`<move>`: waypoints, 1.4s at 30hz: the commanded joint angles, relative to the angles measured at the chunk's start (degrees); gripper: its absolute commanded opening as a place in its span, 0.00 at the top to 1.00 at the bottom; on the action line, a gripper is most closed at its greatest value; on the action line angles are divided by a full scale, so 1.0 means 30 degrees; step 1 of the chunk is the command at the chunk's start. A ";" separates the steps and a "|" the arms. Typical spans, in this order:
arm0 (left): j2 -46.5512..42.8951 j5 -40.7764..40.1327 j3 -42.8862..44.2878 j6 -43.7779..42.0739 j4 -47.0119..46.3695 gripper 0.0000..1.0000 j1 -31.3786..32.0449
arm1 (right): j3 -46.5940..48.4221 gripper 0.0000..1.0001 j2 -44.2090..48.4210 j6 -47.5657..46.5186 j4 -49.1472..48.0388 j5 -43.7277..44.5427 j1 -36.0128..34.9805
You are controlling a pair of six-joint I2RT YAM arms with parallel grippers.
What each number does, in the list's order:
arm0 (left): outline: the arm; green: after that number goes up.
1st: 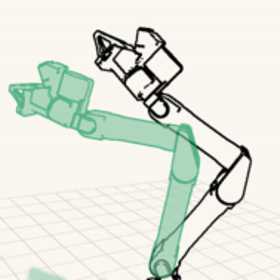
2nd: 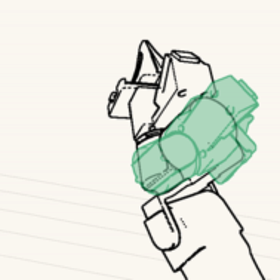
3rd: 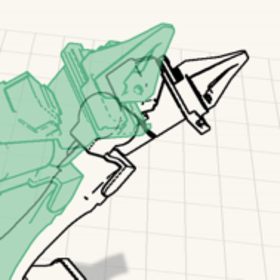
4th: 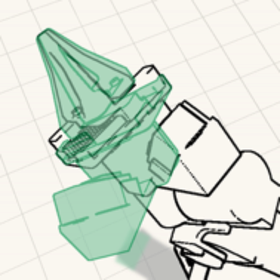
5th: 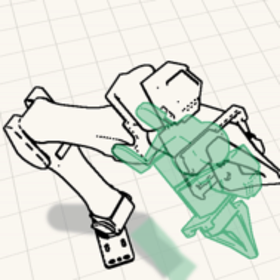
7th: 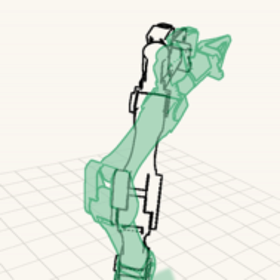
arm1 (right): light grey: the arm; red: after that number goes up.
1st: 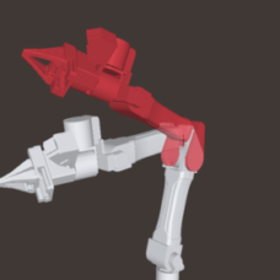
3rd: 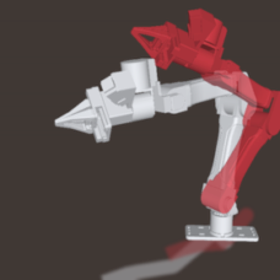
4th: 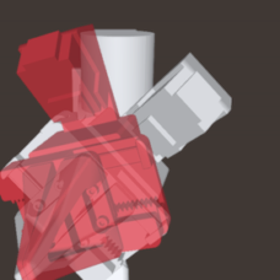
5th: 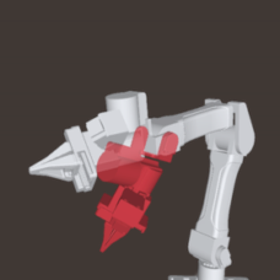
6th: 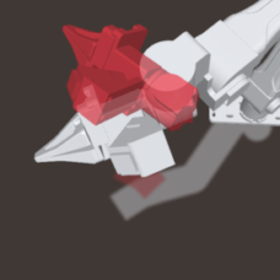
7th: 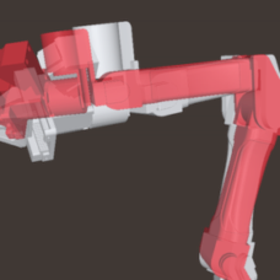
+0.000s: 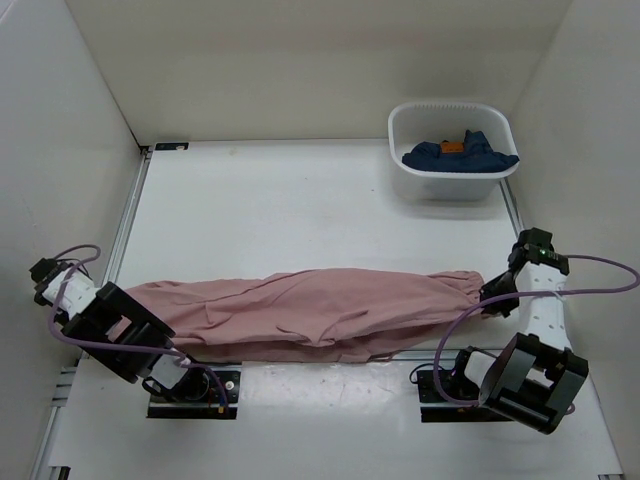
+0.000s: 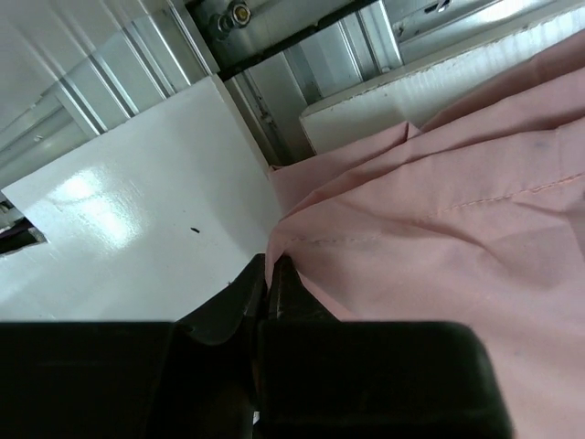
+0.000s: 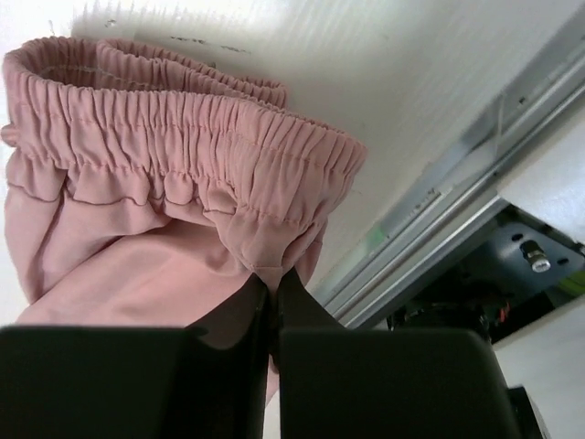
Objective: Fold and stack the trousers
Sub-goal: Fold the trousers
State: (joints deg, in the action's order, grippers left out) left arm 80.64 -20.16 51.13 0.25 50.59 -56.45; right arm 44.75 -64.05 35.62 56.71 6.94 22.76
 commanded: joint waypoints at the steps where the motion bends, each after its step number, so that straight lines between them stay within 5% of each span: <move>1: -0.0191 -0.1189 0.1062 -0.0084 -0.1540 0.86 -0.0111 | 0.1430 0.99 0.0403 0.0372 0.0724 0.2751 0.0234; 2: 0.0041 -0.1363 0.0887 -0.0084 -0.1540 0.84 -0.0111 | 0.1024 0.90 0.0403 0.0606 0.0929 0.3190 0.0234; 3: 0.0304 -0.1365 0.0653 -0.0084 -0.1540 0.67 -0.0111 | 0.0643 0.48 0.0403 0.0841 0.0931 0.3398 0.0234; 4: 0.0307 -0.1597 0.0390 -0.0084 -0.1540 0.57 -0.0111 | 0.0030 0.32 0.0403 0.0843 0.0931 0.3661 0.0234; 7: 0.0307 -0.1775 -0.0346 -0.0084 -0.1540 0.28 -0.0111 | 0.0024 0.08 0.0635 0.1866 0.1397 0.4364 0.0234; 8: 0.0307 -0.1775 -0.0520 -0.0084 -0.1540 0.25 -0.0111 | 0.0662 0.07 0.0812 0.2158 0.1806 0.5208 0.0234; 11: -0.0249 -0.1163 0.1349 -0.0084 -0.1279 0.24 0.0121 | 0.3300 0.07 0.1487 0.2103 0.1810 0.5509 -0.0293; 15: -0.1624 0.1407 0.2699 -0.0084 0.0531 0.25 0.1699 | 0.4824 0.23 0.1489 0.1312 0.0463 0.4949 -0.4150; 22: -0.1218 0.0570 -0.1393 -0.0084 0.0749 0.34 0.4252 | 0.1817 0.59 -0.1556 0.7137 0.1087 0.5748 -1.2506; 25: -0.0310 0.0364 -0.1810 -0.0084 0.0192 0.34 0.5190 | -0.0434 0.72 -0.3019 0.7698 -0.1487 0.3141 -1.2512; 30: 0.1881 0.0364 -0.1607 -0.0084 -0.1595 0.34 0.6681 | -0.1734 0.75 -0.5363 0.6416 -0.4895 0.1439 -1.0112; 42: 0.5898 0.1828 0.3431 -0.0084 -0.2068 0.36 1.2016 | 0.7635 0.71 -1.1955 0.1929 -0.4961 0.4542 -0.8115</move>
State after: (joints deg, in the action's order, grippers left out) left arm 97.36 -16.80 57.95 -0.43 47.05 -22.24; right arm 61.52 -98.19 45.23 45.30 16.03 -1.91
